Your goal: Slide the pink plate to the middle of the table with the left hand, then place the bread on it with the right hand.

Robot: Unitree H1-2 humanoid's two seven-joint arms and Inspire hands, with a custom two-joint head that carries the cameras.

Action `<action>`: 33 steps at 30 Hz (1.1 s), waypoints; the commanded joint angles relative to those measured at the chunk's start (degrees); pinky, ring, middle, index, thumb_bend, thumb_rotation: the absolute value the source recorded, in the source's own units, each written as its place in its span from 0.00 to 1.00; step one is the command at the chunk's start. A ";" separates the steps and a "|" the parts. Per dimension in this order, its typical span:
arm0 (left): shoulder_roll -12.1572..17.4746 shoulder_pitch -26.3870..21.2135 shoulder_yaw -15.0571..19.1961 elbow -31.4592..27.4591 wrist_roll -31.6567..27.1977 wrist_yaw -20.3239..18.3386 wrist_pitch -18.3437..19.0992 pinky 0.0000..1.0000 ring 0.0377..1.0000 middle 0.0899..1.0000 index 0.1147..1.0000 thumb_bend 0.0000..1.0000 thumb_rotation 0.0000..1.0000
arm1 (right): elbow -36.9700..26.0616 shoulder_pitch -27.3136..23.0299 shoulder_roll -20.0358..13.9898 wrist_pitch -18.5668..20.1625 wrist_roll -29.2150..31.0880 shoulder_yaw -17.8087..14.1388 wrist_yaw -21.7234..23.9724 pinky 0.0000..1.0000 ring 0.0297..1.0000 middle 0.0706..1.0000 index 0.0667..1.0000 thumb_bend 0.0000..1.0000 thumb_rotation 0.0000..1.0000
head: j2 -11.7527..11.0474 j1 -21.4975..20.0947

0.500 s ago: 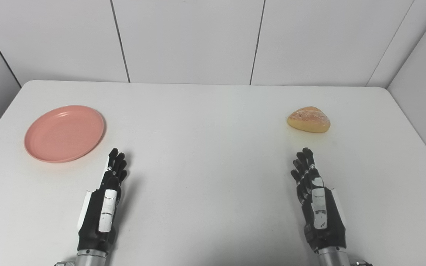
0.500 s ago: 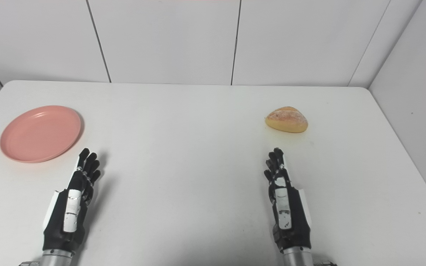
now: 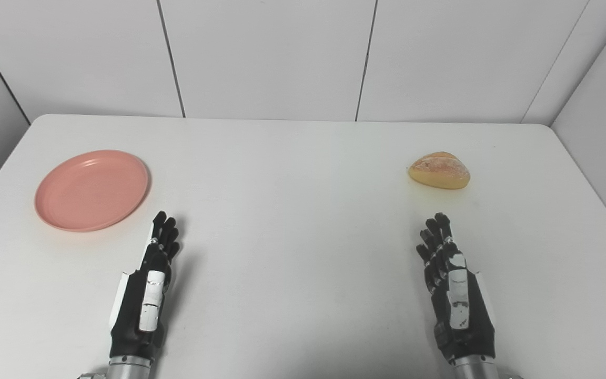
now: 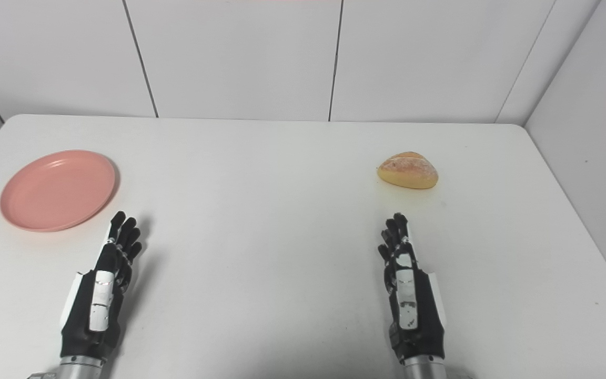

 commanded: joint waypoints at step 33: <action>-0.72 -0.71 0.69 -0.47 -0.76 -0.95 -2.65 1.00 1.00 1.00 1.00 0.74 1.00 | -0.87 -0.80 -0.33 -0.79 -0.47 0.45 0.64 1.00 1.00 0.99 1.00 0.84 1.00 | -0.16 -0.05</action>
